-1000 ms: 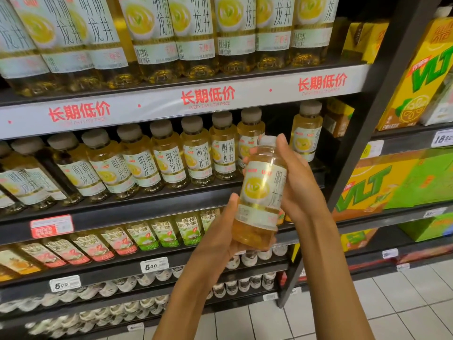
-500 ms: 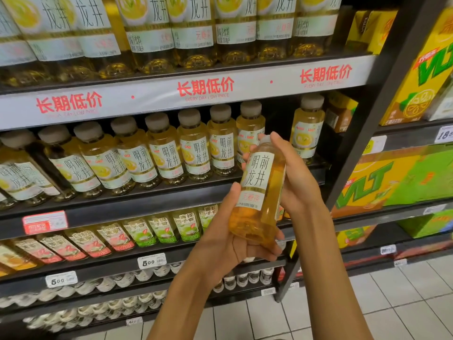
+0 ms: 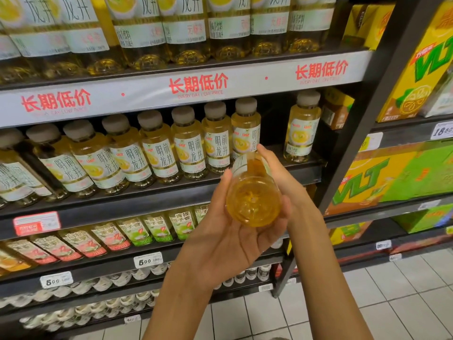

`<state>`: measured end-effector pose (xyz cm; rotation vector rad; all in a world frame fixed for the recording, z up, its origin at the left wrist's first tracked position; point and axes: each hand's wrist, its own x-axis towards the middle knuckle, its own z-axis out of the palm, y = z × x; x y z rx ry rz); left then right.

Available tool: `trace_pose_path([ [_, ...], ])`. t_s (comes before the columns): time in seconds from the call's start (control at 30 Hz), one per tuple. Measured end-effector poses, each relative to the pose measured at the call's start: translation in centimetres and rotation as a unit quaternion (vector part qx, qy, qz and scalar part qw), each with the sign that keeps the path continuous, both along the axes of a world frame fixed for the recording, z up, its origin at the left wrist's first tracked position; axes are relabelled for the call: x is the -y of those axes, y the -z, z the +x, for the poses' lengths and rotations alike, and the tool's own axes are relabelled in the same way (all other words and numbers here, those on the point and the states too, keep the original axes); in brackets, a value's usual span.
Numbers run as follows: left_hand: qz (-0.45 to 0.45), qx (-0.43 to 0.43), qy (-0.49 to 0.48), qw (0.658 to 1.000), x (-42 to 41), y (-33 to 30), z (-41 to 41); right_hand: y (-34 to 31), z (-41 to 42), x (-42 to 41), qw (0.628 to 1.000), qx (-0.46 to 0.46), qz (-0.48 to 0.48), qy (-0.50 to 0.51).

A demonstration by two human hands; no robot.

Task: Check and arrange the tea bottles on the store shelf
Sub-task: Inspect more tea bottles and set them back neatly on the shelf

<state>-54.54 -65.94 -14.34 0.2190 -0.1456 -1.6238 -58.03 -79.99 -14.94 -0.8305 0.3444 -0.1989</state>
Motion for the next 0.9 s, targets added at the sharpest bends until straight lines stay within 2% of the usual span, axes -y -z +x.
trace_pose_path([
  [0.07, 0.013, 0.047, -0.001, 0.999, -0.1, 0.8, 0.0, 0.1, -0.1, 0.5, 1.000, -0.012, -0.012, 0.018],
  [0.13, 0.023, 0.133, -0.007, 0.991, -0.4, 1.8, 0.1, -0.1, -0.5, 1.1, 0.998, 0.010, -0.030, 0.060],
  [0.23, 0.050, 0.254, -0.027, 0.966, -0.6, 2.6, 0.3, -0.4, -0.9, 1.6, 0.983, 0.093, -0.101, 0.121],
  [0.3, 0.076, 0.325, -0.061, 0.941, -0.6, 2.6, 0.7, -0.6, -1.1, 1.5, 0.973, 0.113, -0.150, 0.135],
  [0.43, 0.120, 0.516, -0.130, 0.838, 0.2, 2.8, 1.3, -1.4, -2.4, 1.1, 0.929, 0.044, -0.348, 0.118],
  [0.53, 0.117, 0.547, -0.182, 0.809, 1.1, 3.9, 1.5, -2.0, -3.2, 0.8, 0.899, 0.095, -0.416, 0.103],
  [0.67, 0.079, 0.579, -0.247, 0.773, 2.7, 5.0, 2.0, -2.0, -4.0, 0.7, 0.871, 0.163, -0.456, 0.081],
  [0.73, 0.075, 0.630, -0.263, 0.727, 3.6, 5.3, 2.4, -1.7, -4.2, 1.0, 0.874, 0.172, -0.445, 0.092],
  [0.83, 0.093, 0.713, -0.287, 0.633, 5.1, 6.0, 2.7, -1.4, -4.3, 1.7, 0.870, 0.153, -0.451, 0.128],
  [0.9, 0.111, 0.739, -0.308, 0.588, 6.2, 6.3, 2.6, -1.0, -4.0, 2.2, 0.862, 0.132, -0.461, 0.163],
])
